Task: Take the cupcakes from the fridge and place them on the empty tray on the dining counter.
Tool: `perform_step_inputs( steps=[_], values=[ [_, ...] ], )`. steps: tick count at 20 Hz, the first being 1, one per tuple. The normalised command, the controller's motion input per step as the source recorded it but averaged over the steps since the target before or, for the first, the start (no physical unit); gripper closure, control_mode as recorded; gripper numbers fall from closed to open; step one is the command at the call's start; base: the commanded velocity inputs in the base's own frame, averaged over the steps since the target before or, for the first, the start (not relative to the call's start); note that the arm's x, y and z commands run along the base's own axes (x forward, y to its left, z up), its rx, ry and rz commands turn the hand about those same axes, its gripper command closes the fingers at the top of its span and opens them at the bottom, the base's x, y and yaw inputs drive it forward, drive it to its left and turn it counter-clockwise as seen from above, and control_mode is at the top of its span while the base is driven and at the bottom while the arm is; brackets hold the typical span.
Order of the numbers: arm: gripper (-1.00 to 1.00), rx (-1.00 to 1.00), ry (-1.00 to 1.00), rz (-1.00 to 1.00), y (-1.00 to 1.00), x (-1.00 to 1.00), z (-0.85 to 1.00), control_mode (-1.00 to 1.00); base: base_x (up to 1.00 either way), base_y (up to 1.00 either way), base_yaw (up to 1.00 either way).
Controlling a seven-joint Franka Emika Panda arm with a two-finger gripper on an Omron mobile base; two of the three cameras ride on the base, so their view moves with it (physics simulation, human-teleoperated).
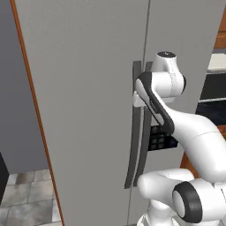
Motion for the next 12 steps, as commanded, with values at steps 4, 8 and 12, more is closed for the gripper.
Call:
perform_step_inputs(
  steps=[4,8,12],
  values=[
    [-1.00,0.00,0.00,0.00,0.00,-0.03,0.00,1.00,-0.18,0.00,0.00],
    [-1.00,0.00,0.00,0.00,0.00,0.00,0.00,1.00,-0.48,-0.23,-0.02],
    [-1.00,0.00,0.00,0.00,0.00,0.00,0.00,1.00,-0.40,-0.48,-0.01]
  ],
)
